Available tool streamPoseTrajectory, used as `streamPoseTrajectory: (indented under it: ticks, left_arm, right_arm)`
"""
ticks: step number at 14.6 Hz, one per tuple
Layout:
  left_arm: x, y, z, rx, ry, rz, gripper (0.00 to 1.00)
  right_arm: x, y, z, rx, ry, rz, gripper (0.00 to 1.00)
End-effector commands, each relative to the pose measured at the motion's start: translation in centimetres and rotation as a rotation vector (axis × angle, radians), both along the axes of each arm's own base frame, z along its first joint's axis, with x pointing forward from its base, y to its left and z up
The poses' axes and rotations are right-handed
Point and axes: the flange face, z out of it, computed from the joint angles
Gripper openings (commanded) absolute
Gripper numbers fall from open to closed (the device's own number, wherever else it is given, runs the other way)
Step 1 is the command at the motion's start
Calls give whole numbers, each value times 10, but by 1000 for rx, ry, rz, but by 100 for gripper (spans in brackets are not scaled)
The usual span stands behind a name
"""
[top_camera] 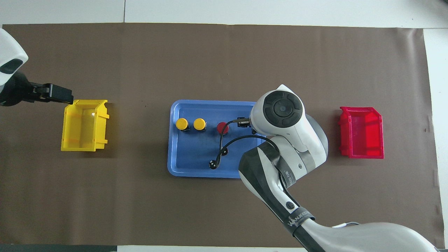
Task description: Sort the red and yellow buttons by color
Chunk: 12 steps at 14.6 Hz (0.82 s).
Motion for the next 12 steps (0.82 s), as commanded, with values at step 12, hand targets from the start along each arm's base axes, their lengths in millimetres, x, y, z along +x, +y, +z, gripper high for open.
streamPoseTrajectory:
  ticks: [12]
  left_arm:
    - [-48,-220,-183,-25,-3,176,68]
  right_arm:
    - [-43,-342,35,123,6,148,13]
